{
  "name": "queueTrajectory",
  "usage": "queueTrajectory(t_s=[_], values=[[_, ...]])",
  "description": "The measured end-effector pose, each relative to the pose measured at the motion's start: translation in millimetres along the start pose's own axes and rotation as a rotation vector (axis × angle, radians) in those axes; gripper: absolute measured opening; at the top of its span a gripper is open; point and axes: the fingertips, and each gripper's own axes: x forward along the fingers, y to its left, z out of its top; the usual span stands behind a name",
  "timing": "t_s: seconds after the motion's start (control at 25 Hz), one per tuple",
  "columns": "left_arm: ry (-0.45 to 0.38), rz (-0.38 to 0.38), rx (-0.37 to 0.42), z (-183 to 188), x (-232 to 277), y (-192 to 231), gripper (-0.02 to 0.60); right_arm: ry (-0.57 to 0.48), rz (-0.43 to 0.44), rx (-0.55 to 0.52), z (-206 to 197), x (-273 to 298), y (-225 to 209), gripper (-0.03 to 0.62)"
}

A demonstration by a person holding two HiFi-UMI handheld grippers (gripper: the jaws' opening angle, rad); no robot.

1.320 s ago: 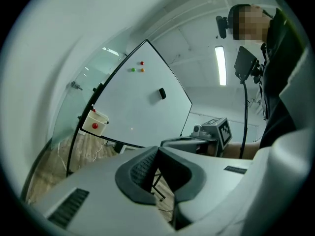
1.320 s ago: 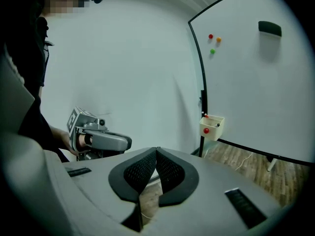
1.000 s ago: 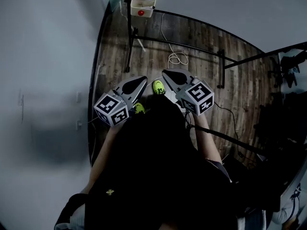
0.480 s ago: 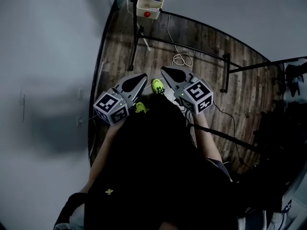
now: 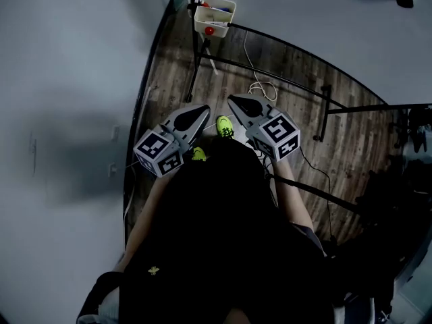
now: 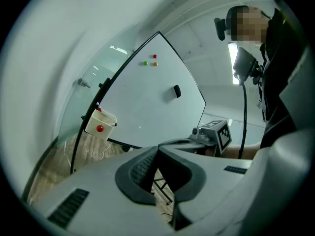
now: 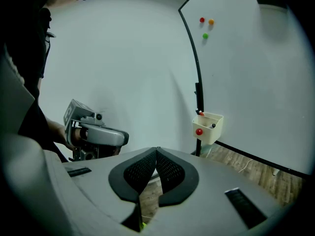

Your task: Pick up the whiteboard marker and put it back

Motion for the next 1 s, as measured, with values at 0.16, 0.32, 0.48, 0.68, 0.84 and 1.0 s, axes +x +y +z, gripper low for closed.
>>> queueTrajectory(t_s=[0.16, 0.32, 0.48, 0.68, 0.84, 1.0], values=[[-0.001, 0.021, -0.015, 6.3, 22.6, 10.9, 0.02, 0.004, 0.022, 0.0, 3.5, 5.5, -26.3, -0.001], [-0.015, 0.051, -0.026, 16.7, 44.6, 23.0, 0.021, 0.001, 0.047, 0.004, 11.7, 11.6, -56.3, 0.0], [-0.016, 0.085, -0.037, 25.0, 63.8, 33.5, 0.02, 0.0, 0.078, 0.005, 20.0, 18.2, -84.1, -0.002], [-0.041, 0.147, -0.026, 37.3, 82.4, 48.9, 0.02, -0.009, 0.136, 0.016, 28.8, 31.4, -110.6, 0.0], [-0.056, 0.186, -0.028, 44.0, 94.6, 56.4, 0.02, -0.005, 0.175, 0.005, 32.8, 38.5, -125.1, -0.002], [-0.073, 0.222, -0.03, 49.0, 106.6, 61.6, 0.02, -0.004, 0.213, -0.005, 36.4, 43.1, -138.4, -0.002]])
